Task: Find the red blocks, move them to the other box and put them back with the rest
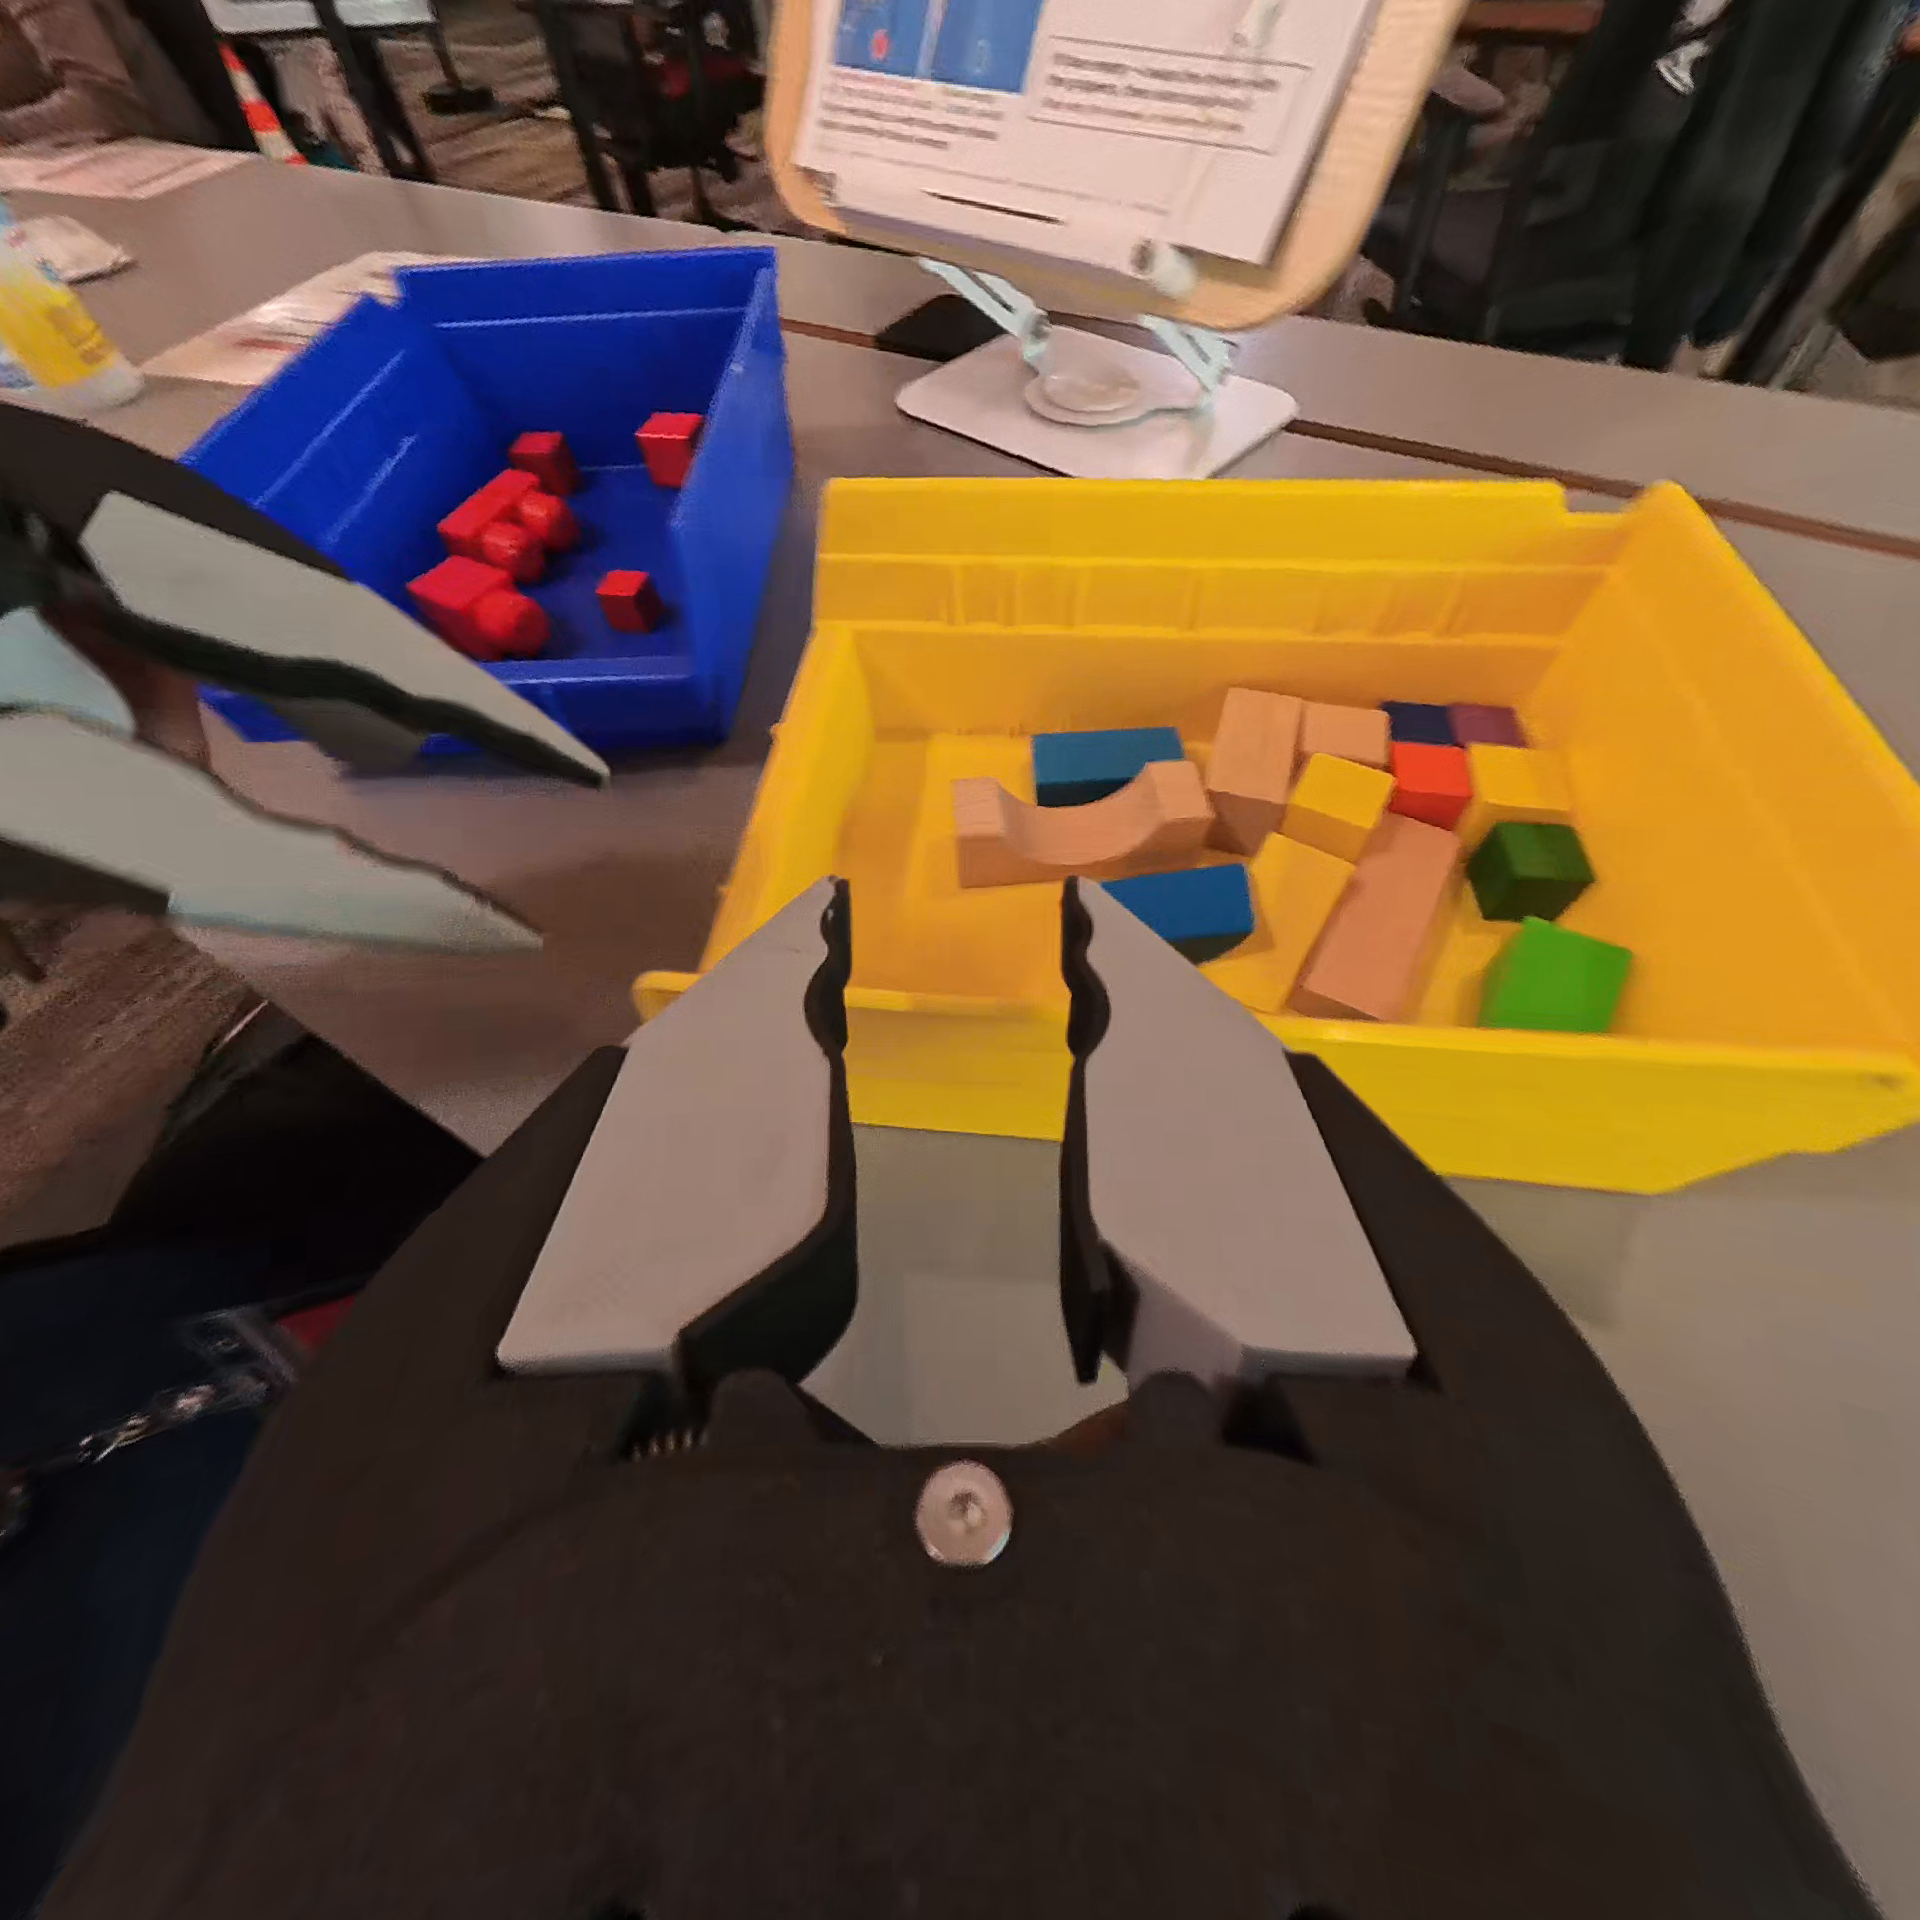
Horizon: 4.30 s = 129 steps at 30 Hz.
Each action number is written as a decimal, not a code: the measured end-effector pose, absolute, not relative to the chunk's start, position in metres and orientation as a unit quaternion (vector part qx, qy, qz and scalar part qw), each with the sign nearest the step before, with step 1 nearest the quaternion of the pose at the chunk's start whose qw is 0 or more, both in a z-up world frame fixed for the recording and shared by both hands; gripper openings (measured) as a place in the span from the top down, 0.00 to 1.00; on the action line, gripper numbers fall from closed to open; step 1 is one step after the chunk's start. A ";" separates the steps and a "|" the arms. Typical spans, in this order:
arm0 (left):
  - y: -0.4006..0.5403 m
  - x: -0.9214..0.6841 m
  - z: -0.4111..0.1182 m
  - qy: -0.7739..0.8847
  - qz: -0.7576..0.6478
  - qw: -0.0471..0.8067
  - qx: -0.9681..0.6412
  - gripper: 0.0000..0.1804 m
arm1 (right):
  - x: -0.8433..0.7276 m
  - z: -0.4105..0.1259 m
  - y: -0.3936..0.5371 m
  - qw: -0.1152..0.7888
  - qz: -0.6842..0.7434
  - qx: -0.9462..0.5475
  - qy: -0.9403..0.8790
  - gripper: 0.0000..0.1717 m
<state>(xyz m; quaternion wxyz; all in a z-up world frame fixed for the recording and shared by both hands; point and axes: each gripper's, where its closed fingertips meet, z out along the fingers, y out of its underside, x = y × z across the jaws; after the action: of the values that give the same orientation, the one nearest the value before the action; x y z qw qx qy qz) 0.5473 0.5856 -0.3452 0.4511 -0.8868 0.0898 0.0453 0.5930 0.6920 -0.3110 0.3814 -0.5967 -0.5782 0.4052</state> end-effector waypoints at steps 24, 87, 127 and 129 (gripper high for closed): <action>0.407 0.395 -0.342 -0.138 0.045 0.502 -0.852 0.61 | 0.657 -0.332 0.768 0.393 0.256 -0.696 -0.543 0.70; 0.387 0.365 -0.223 -0.188 0.206 0.629 -0.726 0.37 | 0.524 -0.212 0.660 0.461 0.394 -0.542 -0.582 0.58; 0.354 0.397 -0.260 -0.131 0.320 0.549 -0.761 0.98 | 0.514 -0.201 0.603 0.420 0.494 -0.417 -0.637 1.00; 0.347 0.395 -0.261 -0.140 0.324 0.543 -0.762 0.98 | 0.507 -0.206 0.597 0.410 0.493 -0.412 -0.647 1.00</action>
<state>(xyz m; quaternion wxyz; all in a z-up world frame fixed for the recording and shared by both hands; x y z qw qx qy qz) 0.3950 0.3467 -0.2609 0.5429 -0.7619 -0.1405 0.3240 0.5067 0.5971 -0.2062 0.4101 -0.4124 -0.6469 0.4932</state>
